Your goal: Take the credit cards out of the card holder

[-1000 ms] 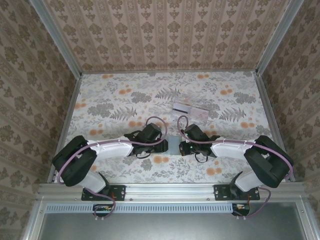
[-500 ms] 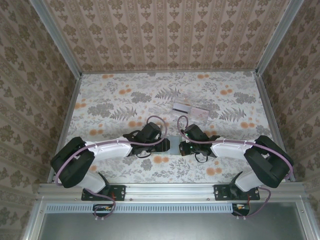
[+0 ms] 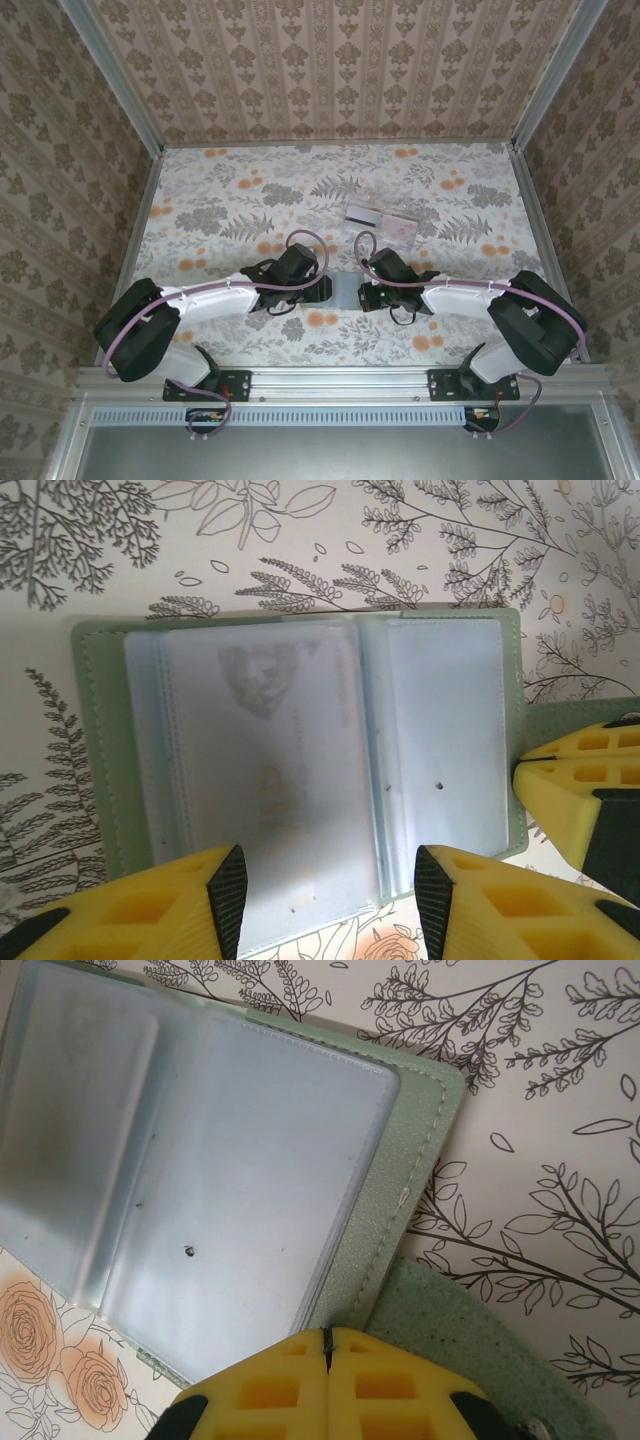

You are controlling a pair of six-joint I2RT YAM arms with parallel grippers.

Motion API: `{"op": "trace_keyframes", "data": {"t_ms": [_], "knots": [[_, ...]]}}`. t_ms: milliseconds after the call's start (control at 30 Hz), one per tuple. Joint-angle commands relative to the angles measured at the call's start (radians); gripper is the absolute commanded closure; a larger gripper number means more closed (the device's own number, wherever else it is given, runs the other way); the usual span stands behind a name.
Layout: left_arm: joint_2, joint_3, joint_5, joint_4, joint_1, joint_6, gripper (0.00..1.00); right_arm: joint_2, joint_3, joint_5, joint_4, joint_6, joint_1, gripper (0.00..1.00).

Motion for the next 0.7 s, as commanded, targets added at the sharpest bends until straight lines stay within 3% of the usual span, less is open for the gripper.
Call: {"op": "trace_keyframes", "data": {"t_ms": [0,667], "knots": [[0.010,0.003,-0.016,-0.026,0.008,0.014,0.49,0.026,0.007,-0.005,-0.015,0.019,0.011,1.00],[0.042,-0.016,-0.025,-0.027,0.016,-0.002,0.50,0.031,0.006,-0.005,-0.013,0.019,0.015,1.00]]}}
